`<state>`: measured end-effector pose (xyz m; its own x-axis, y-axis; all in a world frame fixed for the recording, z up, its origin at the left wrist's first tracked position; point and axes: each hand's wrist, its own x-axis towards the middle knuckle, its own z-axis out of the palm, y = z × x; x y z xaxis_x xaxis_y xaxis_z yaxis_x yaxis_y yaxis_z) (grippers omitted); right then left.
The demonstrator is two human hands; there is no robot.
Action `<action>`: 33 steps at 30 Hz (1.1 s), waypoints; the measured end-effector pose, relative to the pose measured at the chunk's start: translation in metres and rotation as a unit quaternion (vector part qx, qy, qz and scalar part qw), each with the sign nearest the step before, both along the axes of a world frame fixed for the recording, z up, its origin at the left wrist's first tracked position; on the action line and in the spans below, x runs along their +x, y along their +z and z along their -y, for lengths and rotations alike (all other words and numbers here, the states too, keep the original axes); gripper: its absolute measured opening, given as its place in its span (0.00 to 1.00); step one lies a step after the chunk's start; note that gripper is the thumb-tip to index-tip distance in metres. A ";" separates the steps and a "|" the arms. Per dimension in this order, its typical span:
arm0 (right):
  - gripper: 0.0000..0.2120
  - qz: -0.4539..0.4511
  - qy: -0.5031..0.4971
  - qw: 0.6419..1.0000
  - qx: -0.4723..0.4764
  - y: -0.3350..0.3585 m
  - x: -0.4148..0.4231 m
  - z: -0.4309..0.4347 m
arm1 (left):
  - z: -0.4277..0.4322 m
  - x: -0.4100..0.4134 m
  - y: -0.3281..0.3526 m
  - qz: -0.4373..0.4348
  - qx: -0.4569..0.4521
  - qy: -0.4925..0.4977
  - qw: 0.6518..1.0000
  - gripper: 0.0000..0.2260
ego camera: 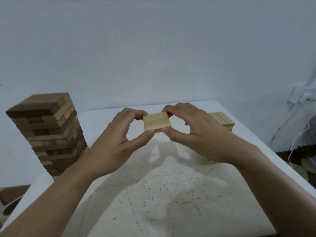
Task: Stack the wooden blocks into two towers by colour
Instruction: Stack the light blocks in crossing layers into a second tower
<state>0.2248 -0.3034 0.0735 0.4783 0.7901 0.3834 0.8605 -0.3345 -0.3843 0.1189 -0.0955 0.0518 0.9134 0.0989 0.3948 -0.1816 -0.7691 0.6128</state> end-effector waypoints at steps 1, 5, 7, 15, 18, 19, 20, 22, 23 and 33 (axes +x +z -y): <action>0.16 0.004 -0.007 1.000 0.003 0.007 0.003 0.004 | 0.003 0.005 0.007 0.004 0.004 -0.004 1.000 0.21; 0.13 -0.004 -0.020 0.999 0.024 0.029 0.016 0.027 | 0.021 0.026 0.031 0.010 0.004 -0.014 1.000 0.23; 0.12 -0.014 -0.027 0.999 0.026 0.034 0.027 0.040 | 0.033 0.036 0.037 0.012 0.001 -0.016 1.000 0.24; 0.20 -0.094 -0.031 0.994 0.049 0.015 0.072 0.095 | 0.089 0.075 0.033 -0.002 0.010 -0.013 1.000 0.25; 0.19 -0.107 -0.031 0.993 0.043 0.010 0.083 0.107 | 0.102 0.084 0.031 -0.018 0.004 -0.011 1.000 0.27; 0.19 -0.109 -0.033 0.993 0.040 0.009 0.087 0.111 | 0.106 0.087 0.031 -0.025 0.005 -0.009 1.000 0.27; 0.19 -0.113 -0.032 0.992 0.037 0.008 0.090 0.113 | 0.109 0.088 0.031 -0.031 0.007 -0.005 0.999 0.28; 0.19 -0.122 -0.028 0.992 0.030 0.004 0.095 0.116 | 0.111 0.091 0.030 -0.037 0.012 0.002 0.999 0.28; 0.19 -0.124 -0.025 0.992 0.027 0.002 0.097 0.117 | 0.111 0.091 0.029 -0.037 0.014 0.004 0.999 0.27; 0.21 -0.141 -0.013 0.990 0.012 -0.014 0.106 0.116 | 0.109 0.091 0.015 -0.051 0.029 0.022 0.998 0.21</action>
